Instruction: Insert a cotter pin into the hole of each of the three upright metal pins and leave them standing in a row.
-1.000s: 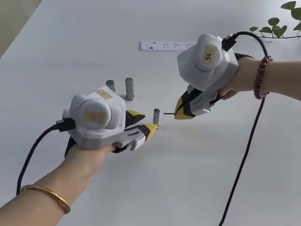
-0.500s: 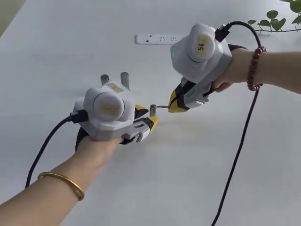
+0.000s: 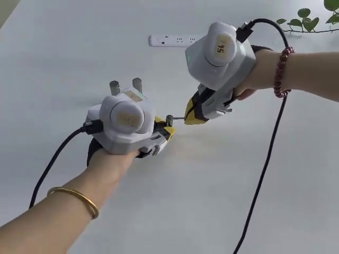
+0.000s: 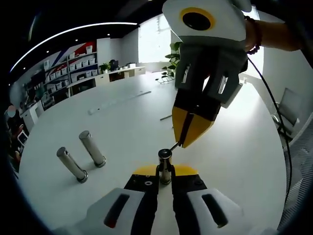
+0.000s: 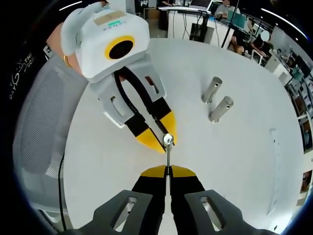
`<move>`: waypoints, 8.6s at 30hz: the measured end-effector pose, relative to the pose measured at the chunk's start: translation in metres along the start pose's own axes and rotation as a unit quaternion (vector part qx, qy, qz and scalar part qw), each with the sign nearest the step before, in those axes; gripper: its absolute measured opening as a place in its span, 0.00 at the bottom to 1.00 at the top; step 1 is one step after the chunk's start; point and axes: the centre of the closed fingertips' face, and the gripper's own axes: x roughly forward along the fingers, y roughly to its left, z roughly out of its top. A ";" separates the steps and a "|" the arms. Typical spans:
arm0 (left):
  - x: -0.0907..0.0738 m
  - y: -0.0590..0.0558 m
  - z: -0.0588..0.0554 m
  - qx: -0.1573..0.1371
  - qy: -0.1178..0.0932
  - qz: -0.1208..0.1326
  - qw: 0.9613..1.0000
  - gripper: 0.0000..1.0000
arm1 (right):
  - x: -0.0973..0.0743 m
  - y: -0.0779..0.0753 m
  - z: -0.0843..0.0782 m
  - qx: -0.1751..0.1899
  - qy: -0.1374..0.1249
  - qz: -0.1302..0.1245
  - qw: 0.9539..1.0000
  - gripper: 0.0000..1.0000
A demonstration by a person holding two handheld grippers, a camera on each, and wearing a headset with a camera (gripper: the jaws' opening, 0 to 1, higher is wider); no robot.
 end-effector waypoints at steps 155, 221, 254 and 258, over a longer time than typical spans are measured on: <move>-0.083 0.046 -0.033 -0.046 0.006 0.066 0.997 0.50 | 0.032 -0.026 0.099 0.052 -0.073 -0.010 0.996 0.04; -0.109 0.025 -0.013 -0.059 -0.028 0.060 0.996 0.70 | -0.004 -0.067 0.094 0.150 -0.156 -0.097 0.971 0.23; -0.106 0.017 -0.019 -0.052 -0.027 0.042 0.997 0.68 | 0.039 -0.110 0.088 0.221 -0.229 -0.144 0.937 0.09; -0.106 0.017 -0.019 -0.050 -0.027 0.043 0.997 0.68 | 0.040 -0.113 0.088 0.229 -0.232 -0.141 0.935 0.09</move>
